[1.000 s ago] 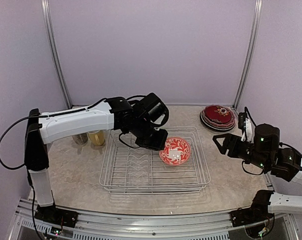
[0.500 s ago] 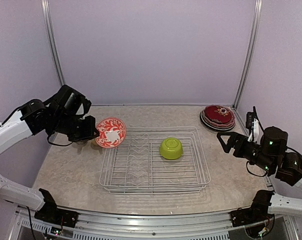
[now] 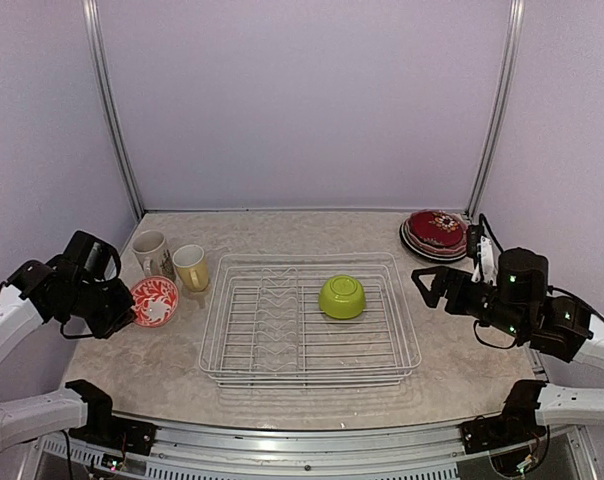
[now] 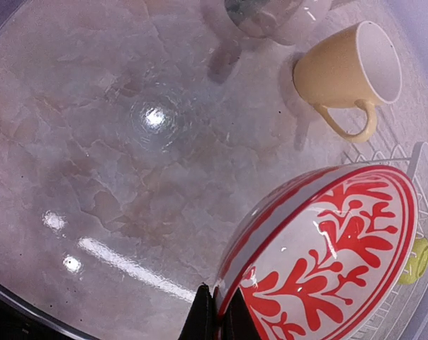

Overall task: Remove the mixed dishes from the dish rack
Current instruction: Place the bowl at the center of the board.

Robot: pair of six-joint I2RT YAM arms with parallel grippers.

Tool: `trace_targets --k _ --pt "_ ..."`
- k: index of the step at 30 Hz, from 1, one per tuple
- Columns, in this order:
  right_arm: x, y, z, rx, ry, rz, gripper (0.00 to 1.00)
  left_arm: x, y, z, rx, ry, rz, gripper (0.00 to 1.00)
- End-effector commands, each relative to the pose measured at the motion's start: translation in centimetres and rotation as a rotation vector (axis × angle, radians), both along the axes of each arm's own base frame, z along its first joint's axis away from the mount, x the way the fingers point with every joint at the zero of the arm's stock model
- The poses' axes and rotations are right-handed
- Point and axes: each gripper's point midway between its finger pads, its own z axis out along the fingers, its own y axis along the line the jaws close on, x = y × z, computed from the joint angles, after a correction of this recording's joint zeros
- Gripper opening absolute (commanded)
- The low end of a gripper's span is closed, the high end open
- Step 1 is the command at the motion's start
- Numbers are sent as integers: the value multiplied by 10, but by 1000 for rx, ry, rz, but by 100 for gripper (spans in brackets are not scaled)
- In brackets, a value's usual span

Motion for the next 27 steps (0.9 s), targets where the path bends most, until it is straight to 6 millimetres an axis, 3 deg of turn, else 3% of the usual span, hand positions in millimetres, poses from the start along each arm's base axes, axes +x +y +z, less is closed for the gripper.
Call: trace_targets --k 1,4,9,18,23,27 --pt "2 9 8 10 -10 32 98 17 -11 -20 -189 -4 61 0" --pt "2 10 7 -3 3 33 98 25 -15 -43 -266 25 76 0" --pt "3 13 6 0 11 39 98 30 -4 -71 -227 44 139 0" --pt "10 23 -7 -20 38 51 98 22 13 -93 -145 107 211 9" --pt "15 31 -10 -43 41 67 98 17 15 -96 -135 122 219 21" --pt "20 40 -15 -97 65 83 99 13 11 -90 -162 120 209 46"
